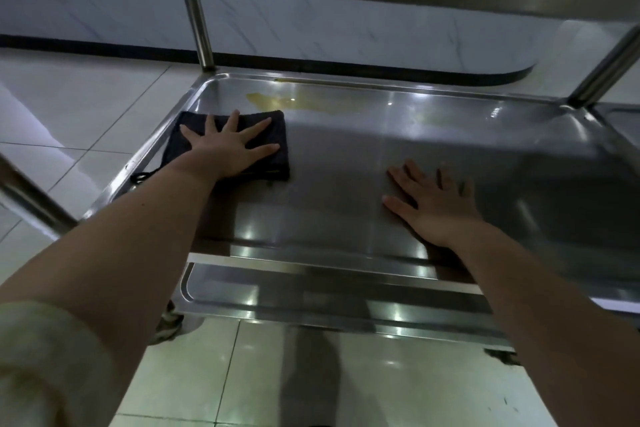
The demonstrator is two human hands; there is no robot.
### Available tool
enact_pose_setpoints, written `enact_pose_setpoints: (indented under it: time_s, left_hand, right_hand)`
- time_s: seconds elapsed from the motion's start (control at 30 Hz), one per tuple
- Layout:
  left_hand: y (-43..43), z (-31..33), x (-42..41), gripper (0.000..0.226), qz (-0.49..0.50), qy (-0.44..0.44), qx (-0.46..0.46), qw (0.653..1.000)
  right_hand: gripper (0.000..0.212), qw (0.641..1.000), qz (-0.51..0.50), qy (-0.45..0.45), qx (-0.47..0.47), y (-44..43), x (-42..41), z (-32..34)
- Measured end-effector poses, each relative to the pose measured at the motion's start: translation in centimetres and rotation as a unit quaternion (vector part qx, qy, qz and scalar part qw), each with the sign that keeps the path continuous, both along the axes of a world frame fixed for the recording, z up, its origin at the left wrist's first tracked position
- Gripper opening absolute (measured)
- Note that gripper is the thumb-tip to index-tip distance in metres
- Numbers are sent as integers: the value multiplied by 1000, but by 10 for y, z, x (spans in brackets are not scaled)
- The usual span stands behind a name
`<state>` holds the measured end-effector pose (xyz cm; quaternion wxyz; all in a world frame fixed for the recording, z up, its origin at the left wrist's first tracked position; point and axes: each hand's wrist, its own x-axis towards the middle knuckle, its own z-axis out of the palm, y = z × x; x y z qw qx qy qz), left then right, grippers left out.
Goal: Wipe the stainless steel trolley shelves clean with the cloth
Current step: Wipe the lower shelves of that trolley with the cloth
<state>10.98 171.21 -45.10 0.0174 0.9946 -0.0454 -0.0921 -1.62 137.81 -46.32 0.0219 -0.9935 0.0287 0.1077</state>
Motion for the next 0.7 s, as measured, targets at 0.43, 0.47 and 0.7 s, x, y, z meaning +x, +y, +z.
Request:
enact_pose_setpoints:
  time_s: [0.43,0.47,0.7]
  left_hand:
    - [-193,-10,-138,74,-165,-7,-26,986]
    - [-203,-11,-150,74,-166,-8,-32,985]
    - [-194,4,-141,46,-52,-104,-125,985]
  right_hand:
    - [35,785,-156,-145,582,-22,-6,8]
    - [35,764,-174,-153,602,-24,-9,10]
    - [44,930,-88,-88,346,-26,1,13]
